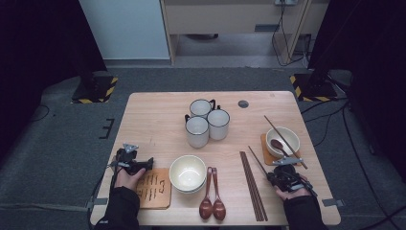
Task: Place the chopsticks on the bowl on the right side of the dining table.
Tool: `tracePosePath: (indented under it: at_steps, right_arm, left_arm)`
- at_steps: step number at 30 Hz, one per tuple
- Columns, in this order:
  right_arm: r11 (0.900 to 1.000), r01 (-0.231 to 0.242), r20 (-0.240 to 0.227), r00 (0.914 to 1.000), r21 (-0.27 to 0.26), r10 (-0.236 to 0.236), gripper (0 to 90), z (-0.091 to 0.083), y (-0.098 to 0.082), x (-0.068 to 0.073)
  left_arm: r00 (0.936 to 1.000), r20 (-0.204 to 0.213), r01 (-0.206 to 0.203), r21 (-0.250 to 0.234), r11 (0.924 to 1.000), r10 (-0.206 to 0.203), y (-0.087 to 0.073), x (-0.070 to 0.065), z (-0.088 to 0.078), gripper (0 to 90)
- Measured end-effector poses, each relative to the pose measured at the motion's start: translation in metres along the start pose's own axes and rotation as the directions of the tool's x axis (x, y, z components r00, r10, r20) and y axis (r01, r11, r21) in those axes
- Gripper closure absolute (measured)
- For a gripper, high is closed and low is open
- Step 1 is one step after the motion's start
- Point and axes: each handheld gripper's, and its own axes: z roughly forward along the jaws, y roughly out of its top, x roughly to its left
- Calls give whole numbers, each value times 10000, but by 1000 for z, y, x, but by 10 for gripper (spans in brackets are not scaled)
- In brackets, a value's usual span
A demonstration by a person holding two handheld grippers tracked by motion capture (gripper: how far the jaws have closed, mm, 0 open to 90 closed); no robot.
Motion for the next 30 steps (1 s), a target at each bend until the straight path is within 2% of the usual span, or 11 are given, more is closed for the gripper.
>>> tracePosePath:
  at_steps: [9,16,30]
  right_arm:
    - [9996,222,48,9997,166,-223,851,7,0,4]
    - [10000,86,46,10000,40,-86,817,5,-4,3]
    - [10000,47,-157,9999,-88,-48,850,2,-4,3]
  left_arm:
    - [10000,0,1,1,10000,-1,0,0,0,0]
    - [10000,2,2,-1,10000,-2,0,0,0,0]
    - [10000,-1,2,-1,10000,-2,0,0,0,0]
